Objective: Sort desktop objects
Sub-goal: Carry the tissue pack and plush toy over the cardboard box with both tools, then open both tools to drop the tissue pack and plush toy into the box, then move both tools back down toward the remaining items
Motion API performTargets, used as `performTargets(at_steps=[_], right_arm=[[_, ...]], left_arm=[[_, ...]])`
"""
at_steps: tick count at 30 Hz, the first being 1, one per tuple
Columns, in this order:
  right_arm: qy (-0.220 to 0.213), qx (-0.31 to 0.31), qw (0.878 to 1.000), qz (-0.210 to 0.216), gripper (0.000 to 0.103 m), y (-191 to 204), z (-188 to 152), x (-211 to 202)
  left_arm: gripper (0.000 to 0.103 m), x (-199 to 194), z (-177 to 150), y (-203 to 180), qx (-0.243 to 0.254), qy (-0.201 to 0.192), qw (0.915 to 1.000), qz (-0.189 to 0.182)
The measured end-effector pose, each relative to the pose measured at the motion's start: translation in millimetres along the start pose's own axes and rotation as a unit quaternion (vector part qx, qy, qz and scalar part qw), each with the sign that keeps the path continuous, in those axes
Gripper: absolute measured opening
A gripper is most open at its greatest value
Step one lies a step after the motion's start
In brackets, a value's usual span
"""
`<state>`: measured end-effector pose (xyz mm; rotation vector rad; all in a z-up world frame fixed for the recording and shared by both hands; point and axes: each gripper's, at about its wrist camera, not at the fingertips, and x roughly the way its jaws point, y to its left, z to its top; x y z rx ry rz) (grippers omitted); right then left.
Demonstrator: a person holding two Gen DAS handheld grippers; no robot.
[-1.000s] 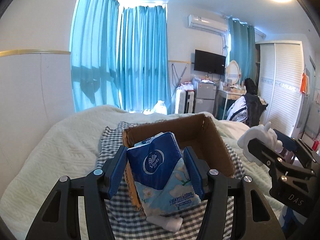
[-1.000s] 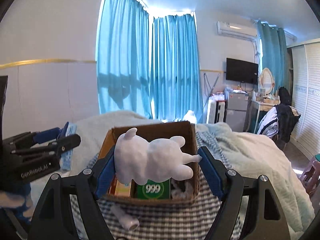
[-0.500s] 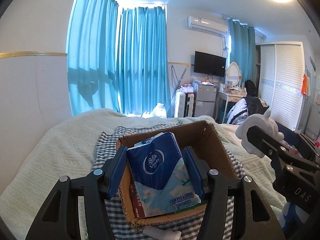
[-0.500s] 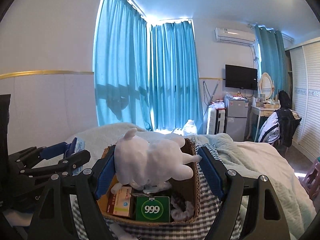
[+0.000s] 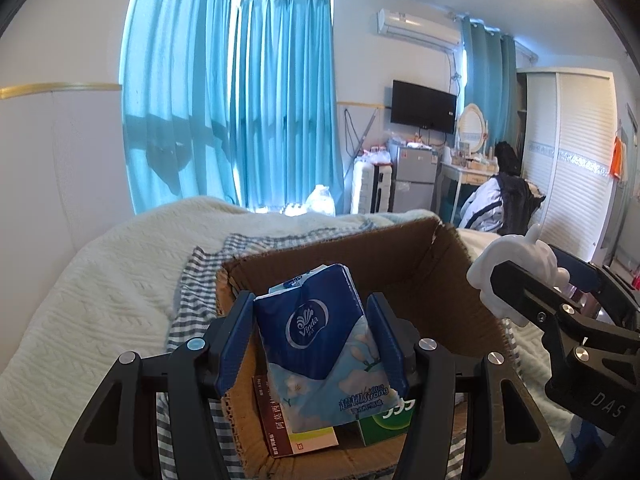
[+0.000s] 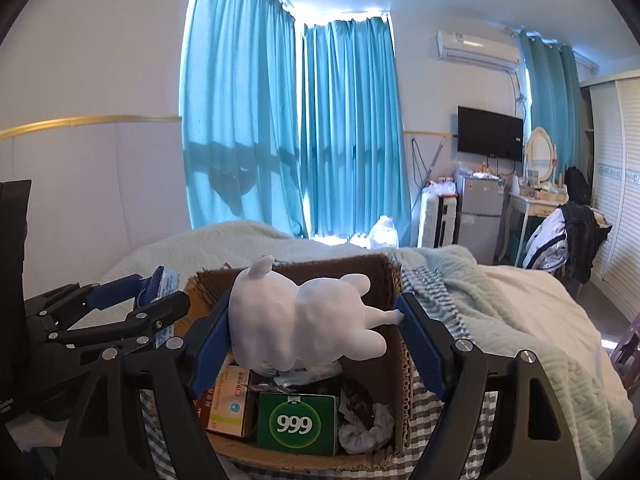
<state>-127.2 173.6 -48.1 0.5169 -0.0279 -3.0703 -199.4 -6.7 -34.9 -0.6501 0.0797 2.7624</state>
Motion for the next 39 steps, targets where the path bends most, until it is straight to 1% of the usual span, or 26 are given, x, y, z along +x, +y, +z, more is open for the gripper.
performTargets(at_steps=[7, 11, 15, 19, 21, 22, 23, 24, 25, 27, 29, 31, 33, 37, 39], right_arm=[[0.031, 0.003, 1.000, 0.002, 0.078, -5.8, -10.5, 36.9], [0.062, 0.007, 0.998, 0.007, 0.078, -10.1, -18.0, 61.6], [0.090, 0.009, 0.996, -0.004, 0.078, -13.7, -24.6, 82.6], [0.104, 0.012, 0.994, -0.010, 0.079, -15.5, -27.3, 95.2], [0.106, 0.011, 0.994, -0.015, 0.079, -15.7, -27.6, 98.1], [0.106, 0.013, 0.994, -0.014, 0.079, -16.4, -27.7, 98.7], [0.105, 0.014, 0.994, -0.013, 0.079, -17.4, -27.0, 98.3], [0.103, 0.015, 0.995, -0.014, 0.082, -17.6, -26.7, 97.1], [0.098, 0.015, 0.995, -0.016, 0.084, -18.0, -25.6, 94.8], [0.091, 0.017, 0.996, -0.019, 0.085, -15.4, -21.5, 91.8], [0.082, 0.022, 0.996, -0.020, 0.085, -15.5, -17.0, 85.7], [0.075, 0.027, 0.997, -0.021, 0.086, -13.7, -11.3, 80.7], [0.064, 0.030, 0.997, -0.022, 0.087, -14.2, -4.7, 73.0], [0.048, 0.028, 0.998, -0.020, 0.090, -13.9, 8.5, 57.1], [0.040, 0.027, 0.999, -0.021, 0.091, -14.1, 14.7, 48.5]], left_arm=[[0.059, 39.4, -12.0, 2.0, -0.002, 0.045, 0.9990, -0.007], [0.059, 58.8, -19.1, 4.5, -0.004, 0.068, 0.9977, -0.007], [0.059, 76.8, -25.4, 8.7, -0.012, 0.090, 0.9959, 0.001], [0.060, 87.6, -28.8, 11.5, -0.016, 0.106, 0.9942, 0.007], [0.063, 91.5, -29.3, 13.5, -0.017, 0.113, 0.9934, 0.012], [0.064, 91.7, -29.4, 13.9, -0.018, 0.114, 0.9931, 0.015], [0.071, 91.9, -28.7, 15.5, -0.019, 0.116, 0.9928, 0.020], [0.077, 92.4, -26.8, 16.9, -0.023, 0.117, 0.9924, 0.029], [0.078, 90.2, -25.8, 18.8, -0.027, 0.114, 0.9926, 0.033], [0.081, 86.2, -22.1, 21.8, -0.033, 0.110, 0.9928, 0.032], [0.084, 82.3, -17.5, 23.7, -0.033, 0.107, 0.9929, 0.039], [0.085, 75.6, -12.6, 24.6, -0.032, 0.100, 0.9937, 0.041], [0.091, 67.2, -6.5, 24.9, -0.031, 0.092, 0.9944, 0.043], [0.096, 51.3, 7.1, 28.7, -0.031, 0.074, 0.9957, 0.046], [0.101, 41.2, 14.1, 28.2, -0.029, 0.066, 0.9961, 0.050]])
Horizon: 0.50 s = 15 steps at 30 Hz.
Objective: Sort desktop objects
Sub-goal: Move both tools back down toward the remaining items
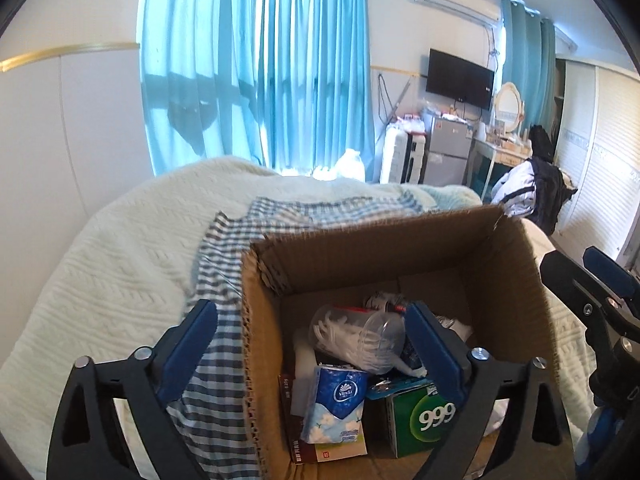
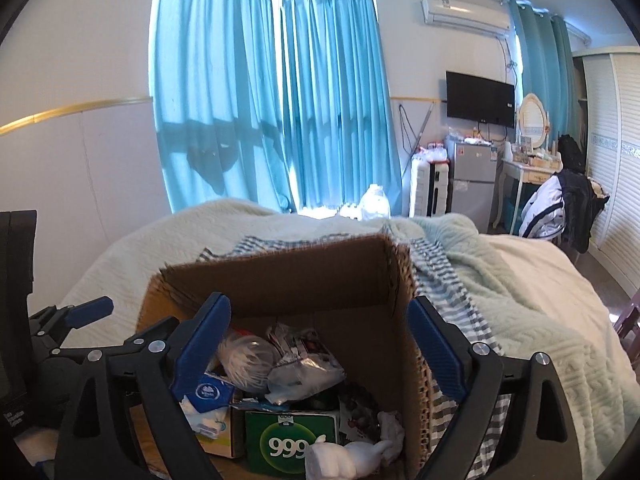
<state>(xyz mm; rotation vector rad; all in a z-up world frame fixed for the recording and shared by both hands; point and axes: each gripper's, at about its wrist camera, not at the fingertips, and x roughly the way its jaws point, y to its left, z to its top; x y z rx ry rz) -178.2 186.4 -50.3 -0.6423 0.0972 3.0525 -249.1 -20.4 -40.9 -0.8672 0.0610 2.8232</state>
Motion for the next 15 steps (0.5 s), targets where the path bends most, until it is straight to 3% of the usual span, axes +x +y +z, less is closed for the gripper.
performTargets(at_steps=[6, 15], right_arm=[[-0.038, 0.002, 0.999, 0.000, 0.102, -0.9, 15.6, -37.4], [-0.073, -0.003, 0.997, -0.008, 0.103, -1.5, 25.7, -98.1]], left_arm=[[0.103, -35.4, 13.8, 2.3, -0.006, -0.030, 0.9995, 0.007], [0.103, -85.8, 17.8, 1.0, -0.001, -0.052, 0.9986, -0.009]])
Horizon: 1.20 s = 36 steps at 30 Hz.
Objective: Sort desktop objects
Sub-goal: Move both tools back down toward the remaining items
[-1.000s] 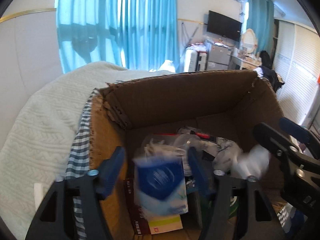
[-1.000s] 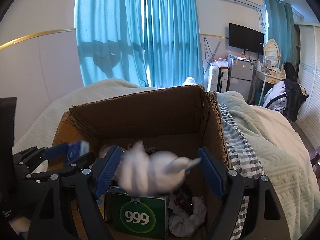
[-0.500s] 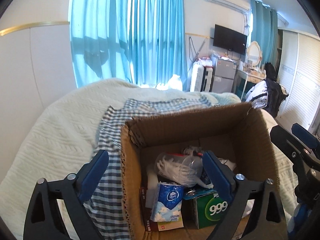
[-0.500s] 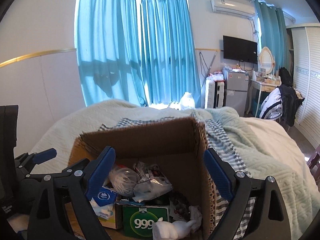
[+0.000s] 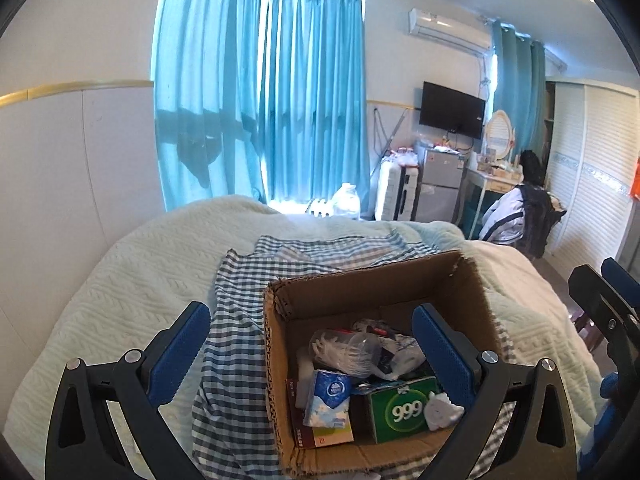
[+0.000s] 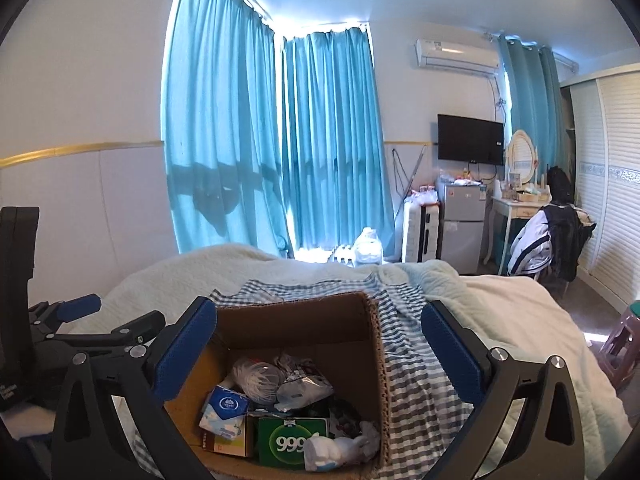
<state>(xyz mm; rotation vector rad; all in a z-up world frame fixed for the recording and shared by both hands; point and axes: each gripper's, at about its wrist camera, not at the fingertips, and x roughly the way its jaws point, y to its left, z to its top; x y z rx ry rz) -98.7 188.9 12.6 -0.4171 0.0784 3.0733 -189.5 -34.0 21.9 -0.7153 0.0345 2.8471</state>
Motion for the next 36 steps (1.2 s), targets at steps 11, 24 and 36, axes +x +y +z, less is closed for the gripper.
performTargets(at_steps=[11, 24, 36], right_arm=[[-0.010, -0.003, 1.000, -0.002, 0.103, -4.7, -5.0, -55.7], [0.023, -0.002, 1.000, 0.020, 0.103, -4.9, -43.1, -70.9], [0.104, -0.021, 0.994, 0.032, 0.103, 4.3, -109.4, -41.5]], left_arm=[[0.103, -56.7, -5.3, 10.5, 0.018, -0.036, 0.9990, 0.017], [0.103, -54.3, -55.9, 34.1, 0.054, 0.021, 0.9977, 0.035], [0.103, -17.1, -151.4, 9.7, 0.053, 0.160, 0.9855, -0.019]])
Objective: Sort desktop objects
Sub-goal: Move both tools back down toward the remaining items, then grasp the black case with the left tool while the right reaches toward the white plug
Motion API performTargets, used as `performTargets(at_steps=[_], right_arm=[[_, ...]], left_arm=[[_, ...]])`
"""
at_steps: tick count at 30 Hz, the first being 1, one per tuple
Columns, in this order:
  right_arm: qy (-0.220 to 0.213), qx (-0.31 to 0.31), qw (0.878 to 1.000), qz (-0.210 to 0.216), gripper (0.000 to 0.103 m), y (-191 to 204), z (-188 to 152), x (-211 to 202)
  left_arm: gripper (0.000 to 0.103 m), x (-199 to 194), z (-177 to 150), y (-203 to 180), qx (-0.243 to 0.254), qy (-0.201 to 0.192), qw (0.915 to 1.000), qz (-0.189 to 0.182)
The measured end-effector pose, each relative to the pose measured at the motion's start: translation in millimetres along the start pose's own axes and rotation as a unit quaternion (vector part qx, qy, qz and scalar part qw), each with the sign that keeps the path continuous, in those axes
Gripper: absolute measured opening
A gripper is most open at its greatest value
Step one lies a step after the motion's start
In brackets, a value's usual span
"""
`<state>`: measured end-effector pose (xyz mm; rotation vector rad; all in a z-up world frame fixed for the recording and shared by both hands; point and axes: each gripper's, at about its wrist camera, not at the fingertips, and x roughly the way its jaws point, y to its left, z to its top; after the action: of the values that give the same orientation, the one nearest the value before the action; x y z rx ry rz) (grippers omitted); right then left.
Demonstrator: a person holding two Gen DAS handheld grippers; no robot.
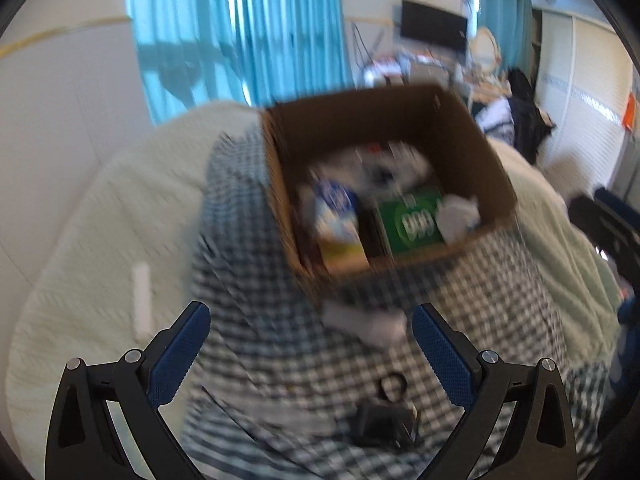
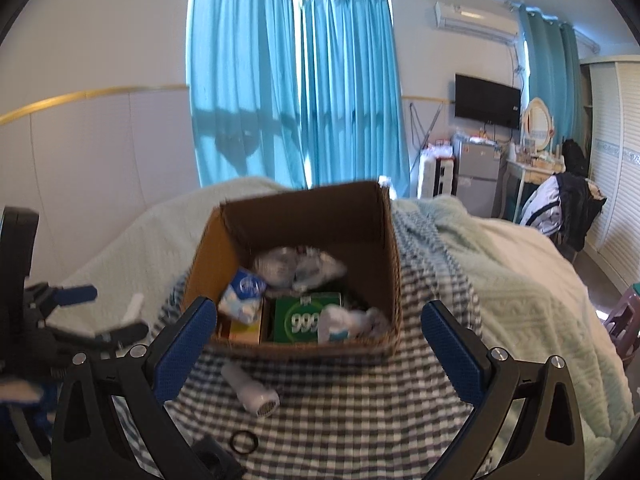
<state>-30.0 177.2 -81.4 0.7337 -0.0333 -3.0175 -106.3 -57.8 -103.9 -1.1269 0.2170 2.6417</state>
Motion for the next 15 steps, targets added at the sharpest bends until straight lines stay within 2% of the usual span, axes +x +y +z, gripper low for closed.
performTargets(at_steps=[5, 9, 15], right_arm=[[0.033, -0.005, 0.999, 0.005, 0.103, -2.3, -21.8, 19.1], [0.058, -0.003, 0.998, 0.011, 0.103, -6.2, -37.0, 36.0], [0.098, 0.000, 0.995, 0.025, 0.101, -15.7, -61.1, 61.0]], left_arm=[[0.103, 26.1, -31.0, -22.8, 0.003, 0.062, 0.9975, -0.032], [0.103, 50.6, -49.8, -34.0, -0.012, 0.126, 0.9895, -0.068], [0.103, 77.0, -67.6, -57.6, 0.035, 0.182, 0.9808, -0.060]])
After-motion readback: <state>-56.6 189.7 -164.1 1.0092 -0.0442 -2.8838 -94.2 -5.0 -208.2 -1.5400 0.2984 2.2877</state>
